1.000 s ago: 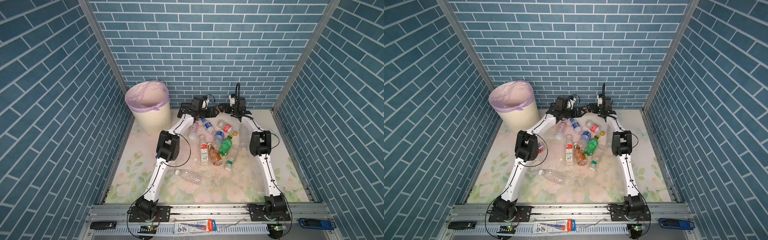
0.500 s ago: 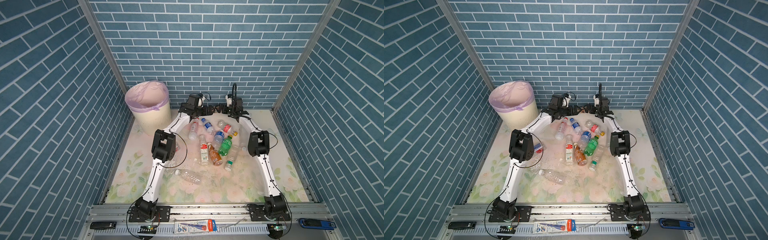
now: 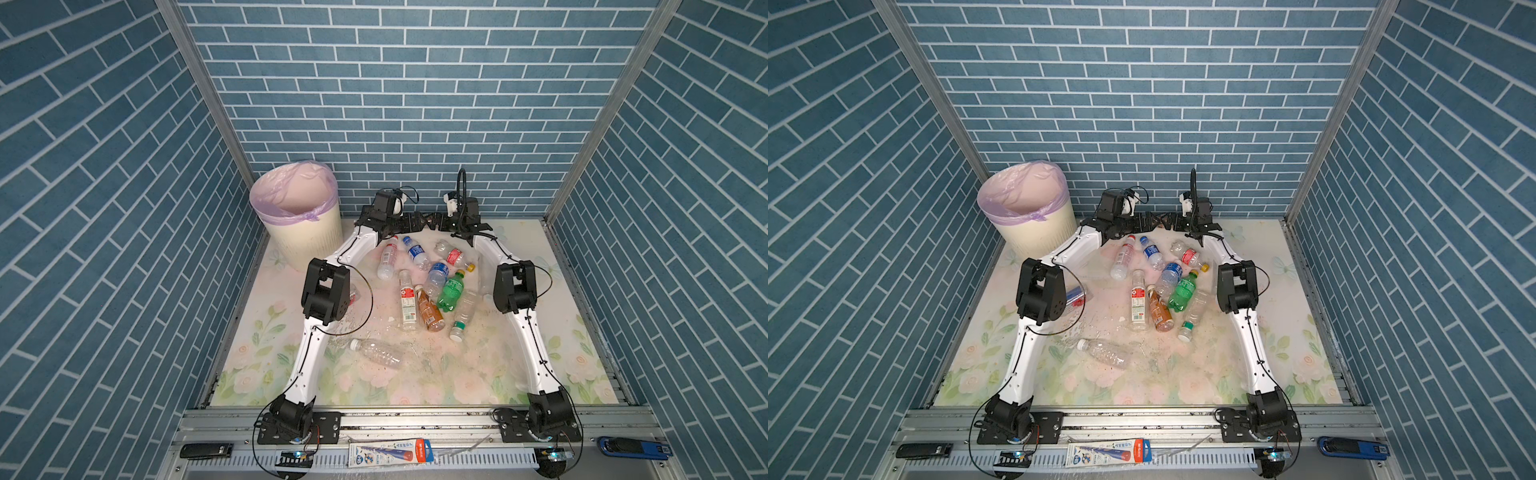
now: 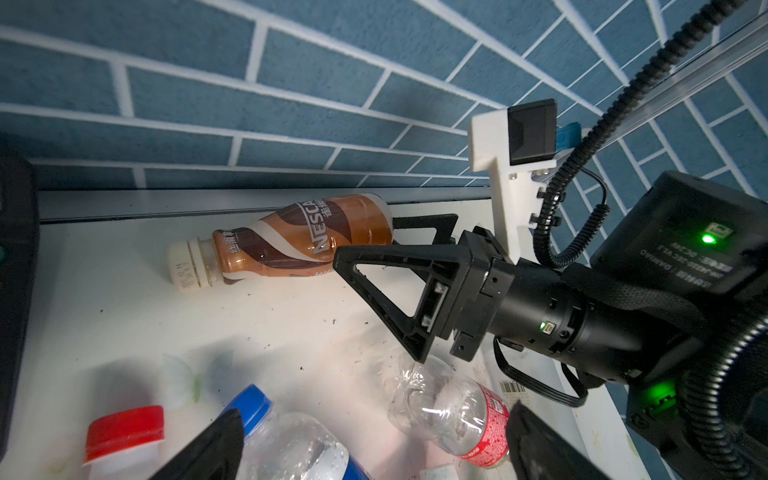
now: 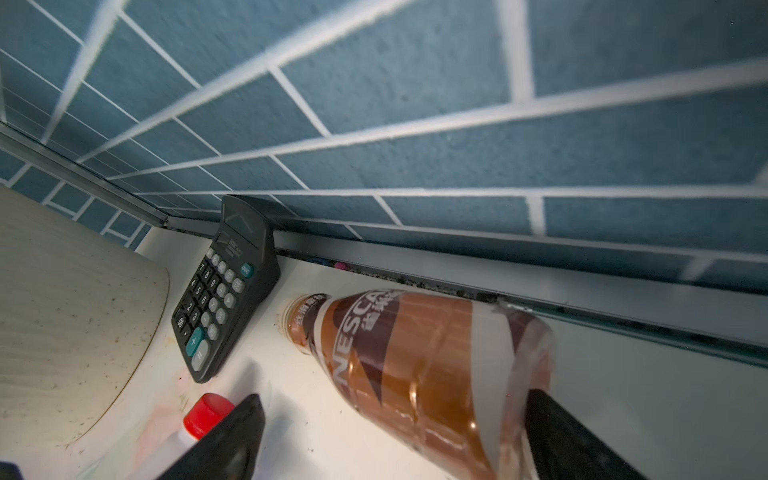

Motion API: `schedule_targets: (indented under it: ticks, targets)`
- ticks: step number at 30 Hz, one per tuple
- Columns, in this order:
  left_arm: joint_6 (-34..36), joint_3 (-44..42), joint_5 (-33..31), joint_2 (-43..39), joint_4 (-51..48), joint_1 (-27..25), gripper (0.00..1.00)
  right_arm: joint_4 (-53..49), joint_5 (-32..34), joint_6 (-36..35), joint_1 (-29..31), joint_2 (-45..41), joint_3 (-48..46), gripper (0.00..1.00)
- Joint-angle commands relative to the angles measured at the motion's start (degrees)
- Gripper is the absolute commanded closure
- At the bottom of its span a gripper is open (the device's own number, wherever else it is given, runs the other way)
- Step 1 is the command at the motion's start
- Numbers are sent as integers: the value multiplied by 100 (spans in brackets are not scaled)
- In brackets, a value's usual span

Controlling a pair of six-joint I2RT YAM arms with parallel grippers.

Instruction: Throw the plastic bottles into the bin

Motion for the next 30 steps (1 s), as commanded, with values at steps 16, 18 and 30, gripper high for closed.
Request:
schedule_targets:
  ticks: [16,18,30]
  targets:
    - [-239,-357,-73,-660,316,134,1,464,-173,-153,322,-989,-1148,5]
    - [-240,-399,-86,-681,342,143,1,531,-182,-146,352,-1084,-1328,5]
    - [-265,-458,-156,-762,370,187,1,1062,-200,-101,510,-1726,-2514,6]
